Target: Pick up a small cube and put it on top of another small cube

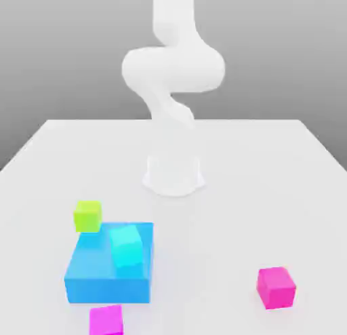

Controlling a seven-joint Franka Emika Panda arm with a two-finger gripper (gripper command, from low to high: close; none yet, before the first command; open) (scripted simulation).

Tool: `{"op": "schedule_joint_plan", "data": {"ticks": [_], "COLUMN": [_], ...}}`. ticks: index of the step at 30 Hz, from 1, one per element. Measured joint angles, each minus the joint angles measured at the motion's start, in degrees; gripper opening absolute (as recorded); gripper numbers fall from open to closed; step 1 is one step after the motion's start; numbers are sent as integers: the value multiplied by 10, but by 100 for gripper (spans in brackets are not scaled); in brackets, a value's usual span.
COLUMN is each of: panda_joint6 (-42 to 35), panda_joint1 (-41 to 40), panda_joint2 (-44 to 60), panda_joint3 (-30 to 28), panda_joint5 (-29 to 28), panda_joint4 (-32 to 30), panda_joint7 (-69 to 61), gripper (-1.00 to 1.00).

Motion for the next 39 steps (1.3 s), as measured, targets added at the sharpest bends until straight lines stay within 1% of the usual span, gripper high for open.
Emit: {"op": "schedule_joint_plan", "data": {"ticks": [10, 18, 25, 29, 30, 35, 36, 39], "panda_joint6": [93, 165, 233, 294, 310, 310, 318, 291], "panda_joint1": [5, 31, 74, 109, 121, 121, 127, 110], "panda_joint2": [210, 377, 522, 605, 626, 626, 636, 601], "panda_joint3": [81, 127, 136, 95, 82, 82, 75, 96], "panda_joint5": [-28, -66, -87, -132, -141, -142, -148, -126], "panda_joint4": [-52, -92, -124, -112, -107, -107, -105, -113], "panda_joint7": [79, 151, 205, 242, 249, 250, 254, 238], "gripper": [0, 0, 0, 0, -100, -100, -100, -100]}}
